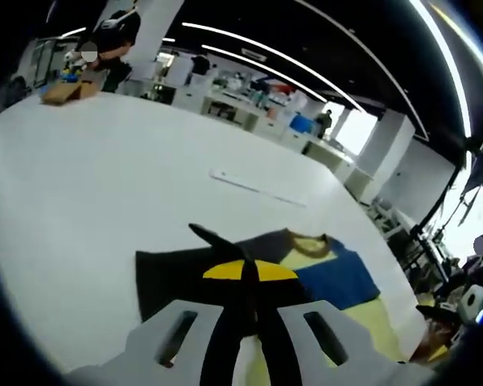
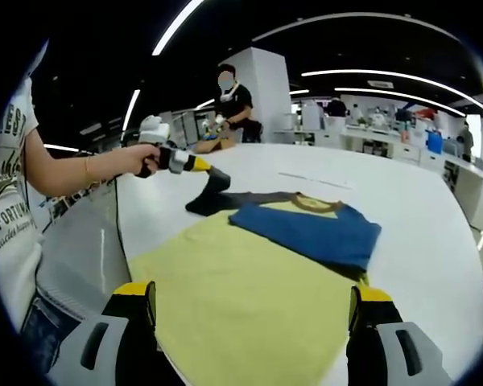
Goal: Fold the garment on the visible template until the final outline fits inside the template.
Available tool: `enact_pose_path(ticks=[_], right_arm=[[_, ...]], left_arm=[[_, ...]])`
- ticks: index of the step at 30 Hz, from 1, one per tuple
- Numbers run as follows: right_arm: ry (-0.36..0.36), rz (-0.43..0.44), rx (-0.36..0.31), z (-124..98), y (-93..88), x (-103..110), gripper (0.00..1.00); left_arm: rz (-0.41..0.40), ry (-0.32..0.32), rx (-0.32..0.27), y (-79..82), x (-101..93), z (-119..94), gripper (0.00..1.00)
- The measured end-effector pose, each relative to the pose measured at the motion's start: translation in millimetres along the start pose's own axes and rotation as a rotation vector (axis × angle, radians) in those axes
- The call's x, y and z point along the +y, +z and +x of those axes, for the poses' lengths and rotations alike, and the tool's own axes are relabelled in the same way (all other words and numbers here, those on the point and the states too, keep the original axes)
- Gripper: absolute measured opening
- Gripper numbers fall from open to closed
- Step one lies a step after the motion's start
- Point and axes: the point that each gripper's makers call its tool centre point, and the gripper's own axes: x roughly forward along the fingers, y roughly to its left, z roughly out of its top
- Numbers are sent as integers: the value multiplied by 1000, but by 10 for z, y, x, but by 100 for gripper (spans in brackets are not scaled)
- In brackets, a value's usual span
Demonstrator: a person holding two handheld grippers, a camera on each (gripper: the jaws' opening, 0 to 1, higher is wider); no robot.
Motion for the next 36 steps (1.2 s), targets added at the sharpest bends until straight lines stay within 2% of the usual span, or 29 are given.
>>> enact_pose_path(ticks=[14, 22, 36], right_arm=[[-9, 9, 4, -5, -31, -24, 99], [-3, 11, 5, 11, -41, -6, 99], [-17, 26, 8, 5, -63, -44, 99]], left_arm=[[-12, -80, -14, 39, -298, 107, 0], [-5, -96, -3, 28, -404, 161, 0], [-13, -160, -4, 43, -723, 282, 0]])
